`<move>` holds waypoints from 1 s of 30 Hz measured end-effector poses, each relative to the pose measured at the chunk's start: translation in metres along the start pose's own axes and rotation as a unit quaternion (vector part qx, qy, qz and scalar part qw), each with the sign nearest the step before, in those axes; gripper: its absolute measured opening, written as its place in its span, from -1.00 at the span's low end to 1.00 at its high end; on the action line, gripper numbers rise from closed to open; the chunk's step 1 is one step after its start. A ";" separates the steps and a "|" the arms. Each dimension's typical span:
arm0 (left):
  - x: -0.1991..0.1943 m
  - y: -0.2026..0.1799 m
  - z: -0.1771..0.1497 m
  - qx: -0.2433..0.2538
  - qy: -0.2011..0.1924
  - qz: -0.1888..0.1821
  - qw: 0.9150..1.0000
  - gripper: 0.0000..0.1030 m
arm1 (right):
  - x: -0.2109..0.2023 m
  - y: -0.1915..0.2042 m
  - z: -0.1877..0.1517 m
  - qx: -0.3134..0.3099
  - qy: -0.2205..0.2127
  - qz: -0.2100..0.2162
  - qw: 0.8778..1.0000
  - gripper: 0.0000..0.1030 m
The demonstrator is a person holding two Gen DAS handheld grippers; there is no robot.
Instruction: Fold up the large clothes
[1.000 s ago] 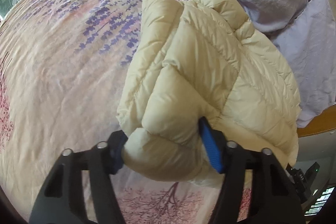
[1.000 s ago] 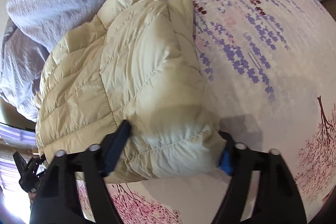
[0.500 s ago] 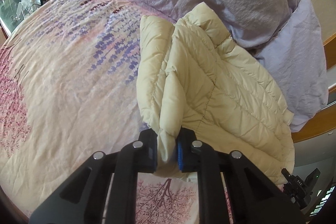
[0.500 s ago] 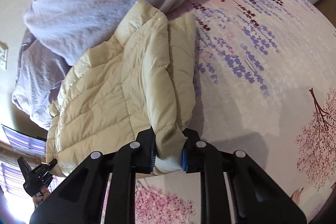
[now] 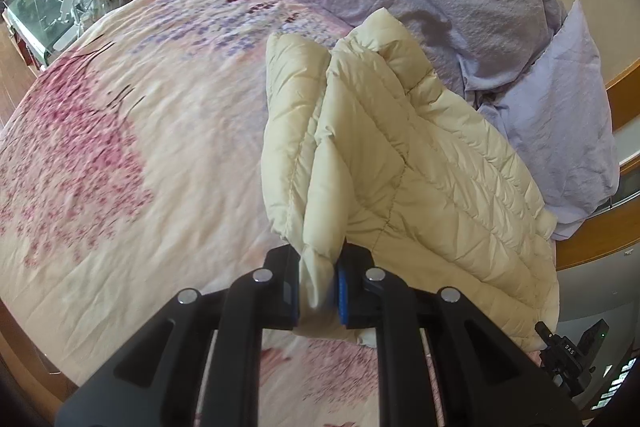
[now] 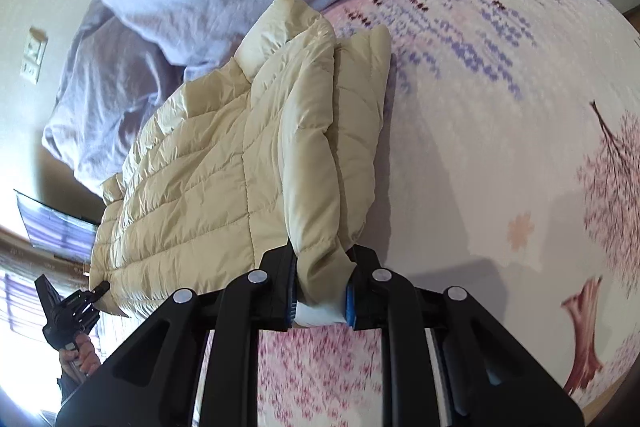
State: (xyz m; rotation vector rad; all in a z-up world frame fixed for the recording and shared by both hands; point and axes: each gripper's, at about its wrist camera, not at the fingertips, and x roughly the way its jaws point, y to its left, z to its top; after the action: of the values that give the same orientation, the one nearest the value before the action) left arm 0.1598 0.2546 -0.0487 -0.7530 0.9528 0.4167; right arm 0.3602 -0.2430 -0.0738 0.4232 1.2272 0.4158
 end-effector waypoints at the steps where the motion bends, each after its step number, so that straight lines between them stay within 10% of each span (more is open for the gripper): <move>1: -0.002 0.004 -0.003 0.000 0.001 0.001 1.000 -0.74 | -0.002 0.001 -0.006 -0.003 0.002 0.001 1.000 -0.65; 13: -0.021 0.038 -0.039 0.006 0.024 0.013 1.000 -0.68 | -0.018 0.001 -0.058 -0.027 0.020 -0.019 0.999 -0.61; 19: -0.016 0.039 -0.041 -0.008 0.026 0.028 0.999 -0.48 | -0.034 0.011 -0.049 -0.065 -0.020 -0.120 0.990 0.18; 30: -0.024 0.046 -0.032 -0.018 0.008 0.053 0.998 0.60 | -0.035 0.059 -0.028 -0.119 -0.066 -0.148 0.979 0.37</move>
State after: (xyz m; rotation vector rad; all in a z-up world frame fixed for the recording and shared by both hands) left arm 0.1002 0.2619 -0.0574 -0.7403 1.0056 0.5225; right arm 0.3189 -0.2087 -0.0231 0.0583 1.0746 0.2684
